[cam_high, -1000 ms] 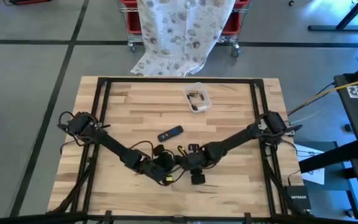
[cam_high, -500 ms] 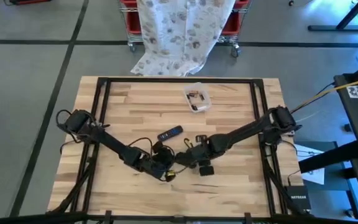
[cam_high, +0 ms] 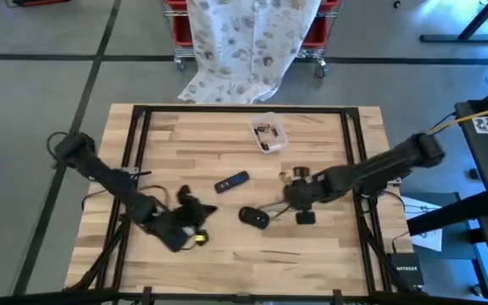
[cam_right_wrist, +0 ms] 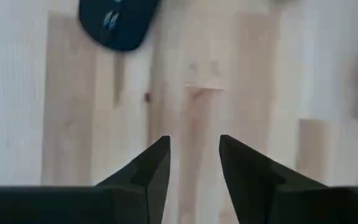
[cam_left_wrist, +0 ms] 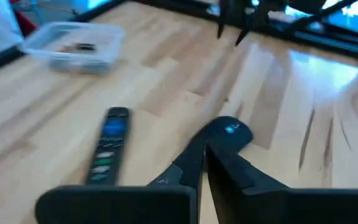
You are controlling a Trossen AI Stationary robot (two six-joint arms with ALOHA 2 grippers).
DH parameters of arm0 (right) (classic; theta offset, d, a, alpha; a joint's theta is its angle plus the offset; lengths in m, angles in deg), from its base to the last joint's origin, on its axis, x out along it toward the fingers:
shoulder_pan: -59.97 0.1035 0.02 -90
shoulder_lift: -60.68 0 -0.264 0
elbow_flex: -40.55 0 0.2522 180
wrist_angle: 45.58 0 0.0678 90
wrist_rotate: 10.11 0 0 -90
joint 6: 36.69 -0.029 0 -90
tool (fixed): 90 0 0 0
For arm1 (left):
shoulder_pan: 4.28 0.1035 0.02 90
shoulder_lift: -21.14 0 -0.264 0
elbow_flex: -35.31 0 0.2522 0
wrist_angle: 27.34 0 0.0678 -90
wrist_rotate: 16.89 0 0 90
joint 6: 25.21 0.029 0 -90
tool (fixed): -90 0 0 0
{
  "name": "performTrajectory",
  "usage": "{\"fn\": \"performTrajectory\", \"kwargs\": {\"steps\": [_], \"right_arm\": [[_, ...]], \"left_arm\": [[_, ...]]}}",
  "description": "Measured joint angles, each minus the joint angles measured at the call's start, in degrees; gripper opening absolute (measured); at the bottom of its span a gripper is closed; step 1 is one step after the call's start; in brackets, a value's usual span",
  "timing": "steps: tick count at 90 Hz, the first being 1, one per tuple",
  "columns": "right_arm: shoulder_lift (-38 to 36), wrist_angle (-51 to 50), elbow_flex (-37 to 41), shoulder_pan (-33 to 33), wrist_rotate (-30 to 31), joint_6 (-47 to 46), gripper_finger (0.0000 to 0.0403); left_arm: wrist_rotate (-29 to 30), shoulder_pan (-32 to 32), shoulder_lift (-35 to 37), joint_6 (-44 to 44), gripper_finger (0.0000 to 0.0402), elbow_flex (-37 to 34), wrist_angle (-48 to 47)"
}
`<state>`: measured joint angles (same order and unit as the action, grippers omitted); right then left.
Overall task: Insert battery
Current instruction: Return to Home Position
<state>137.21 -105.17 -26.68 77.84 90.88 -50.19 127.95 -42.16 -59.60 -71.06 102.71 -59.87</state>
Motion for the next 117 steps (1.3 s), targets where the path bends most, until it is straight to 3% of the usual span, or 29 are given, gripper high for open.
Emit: {"fn": "performTrajectory", "kwargs": {"steps": [15, 29, 35, 43, 52, 59, 77, 85, 105, 117], "right_arm": [[-20.24, 8.86, 12.09, -0.85, -0.7, -4.16, 0.0124], [-38.2, 16.63, 21.59, -4.16, -2.3, -7.02, 0.0124], [-45.33, 20.49, 25.41, -6.17, -5.67, -6.9, 0.0124], [-53.63, 24.77, 30.54, -8.89, -9.83, -7.18, 0.0124], [-61.75, 27.28, 34.98, -11.98, -11.73, -8.82, 0.0124], [-66.81, 29.15, 38.22, -13.95, -13.99, -9.3, 0.0124], [-76.6, 40.56, 47.55, -16.13, -18.92, -9.21, 0.0124], [-76.37, 42.56, 49.63, -16.09, -19.08, -8.21, 0.0124], [-76.49, 43.34, 51.76, -16.07, -13.58, -2.71, 0.0124], [-76.43, 46.35, 53.04, -16.07, -10.98, 0.68, 0.0124]], "left_arm": [[-1.9, -0.94, 14.13, -2.24, 0.0003, -7.92, 0.19], [-8.04, 5.81, 24.19, 4.94, 0.0003, -20.42, 19.4], [-15.21, 12.23, 25.62, 9.87, 0.0003, -26.12, 33.33], [-30.59, 21.7, 25.41, 13.72, 0.0003, -32.3, 48.19], [-44.33, 30.85, 26.25, 14.59, 0.0003, -37.13, 58.58], [-51.42, 36.43, 29.65, 14.38, 0.0003, -40.87, 61.88], [-64.16, 45.64, 45.17, 9.39, 0.0003, -52.8, 60.49], [-68.14, 47.49, 53.63, 10.53, 0.0003, -52.69, 48.73], [-66.6, 47.7, 70.5, 25.66, 0.0003, -52.68, 31.45], [-58.19, 46.7, 78.74, 32.81, 0.0003, -52.68, 21.21]]}}
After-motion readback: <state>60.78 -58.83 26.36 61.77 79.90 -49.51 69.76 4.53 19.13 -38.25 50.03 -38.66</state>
